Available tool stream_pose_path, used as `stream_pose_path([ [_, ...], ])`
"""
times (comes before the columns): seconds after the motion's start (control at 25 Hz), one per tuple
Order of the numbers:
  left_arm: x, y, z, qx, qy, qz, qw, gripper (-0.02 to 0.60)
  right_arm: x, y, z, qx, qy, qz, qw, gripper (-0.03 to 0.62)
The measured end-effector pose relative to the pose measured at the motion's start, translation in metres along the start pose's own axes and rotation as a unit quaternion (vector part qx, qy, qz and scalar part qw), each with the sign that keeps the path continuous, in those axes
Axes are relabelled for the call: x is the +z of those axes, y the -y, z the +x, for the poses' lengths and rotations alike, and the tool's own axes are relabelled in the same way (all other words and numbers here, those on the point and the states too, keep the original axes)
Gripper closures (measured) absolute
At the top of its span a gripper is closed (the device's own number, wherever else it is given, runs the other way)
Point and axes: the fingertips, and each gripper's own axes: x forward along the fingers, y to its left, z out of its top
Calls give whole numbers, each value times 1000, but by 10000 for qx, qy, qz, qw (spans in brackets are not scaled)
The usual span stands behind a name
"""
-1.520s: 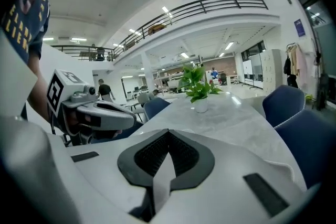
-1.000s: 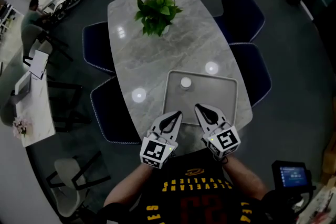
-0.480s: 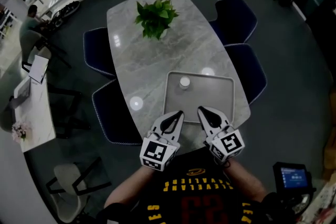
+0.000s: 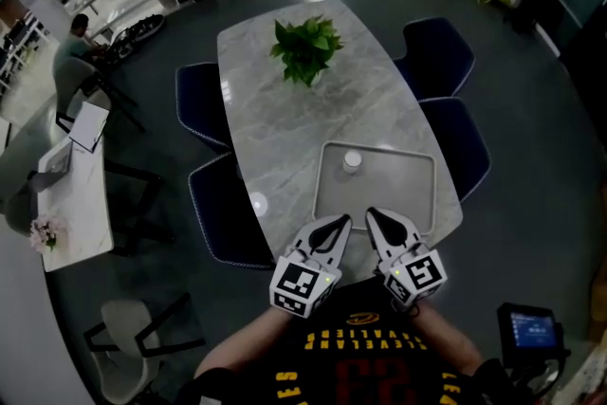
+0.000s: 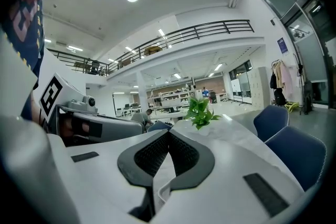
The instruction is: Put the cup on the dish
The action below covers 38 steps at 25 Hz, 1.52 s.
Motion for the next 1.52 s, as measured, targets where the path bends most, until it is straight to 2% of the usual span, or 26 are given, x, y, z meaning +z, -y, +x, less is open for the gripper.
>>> stream_pose_path([
  [0.52,11,-2,-21,-70,237,75,9997,580,11,-21,-1,-58,229,-184,9996,588],
  [0.88,10,23,-18,-328,82,100,9994,580,14,-19,-23,-308,173,-265,9990,588],
  [1.24,5,34,-16,-378,-11,143,9992,580,21,-16,-34,-390,241,-271,9986,588],
  [1.52,-10,19,-1,-458,-60,129,9988,580,-5,-2,-19,-412,201,-274,9986,588],
])
